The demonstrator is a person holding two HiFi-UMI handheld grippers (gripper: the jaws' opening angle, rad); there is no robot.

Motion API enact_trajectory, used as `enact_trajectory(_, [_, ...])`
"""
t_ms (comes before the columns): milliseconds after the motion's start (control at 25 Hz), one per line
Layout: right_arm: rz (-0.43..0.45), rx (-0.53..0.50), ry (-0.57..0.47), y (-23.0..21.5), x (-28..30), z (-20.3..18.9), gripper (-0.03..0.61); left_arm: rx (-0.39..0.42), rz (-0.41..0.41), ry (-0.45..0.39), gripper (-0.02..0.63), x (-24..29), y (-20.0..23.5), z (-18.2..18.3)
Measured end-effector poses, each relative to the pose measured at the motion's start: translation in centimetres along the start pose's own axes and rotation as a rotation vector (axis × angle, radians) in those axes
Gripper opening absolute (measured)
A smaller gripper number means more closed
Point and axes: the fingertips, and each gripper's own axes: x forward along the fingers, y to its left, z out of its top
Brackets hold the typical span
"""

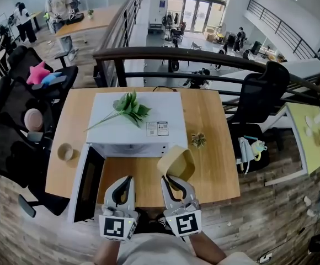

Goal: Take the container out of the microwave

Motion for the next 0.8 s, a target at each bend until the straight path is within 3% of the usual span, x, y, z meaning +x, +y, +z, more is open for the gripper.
enact_trajectory(800, [0.017, 0.006, 0.000, 0.42, 0.45, -0.22, 0.031, -0.009, 0.013, 0.011, 0.003, -0.03, 0.44, -0.41])
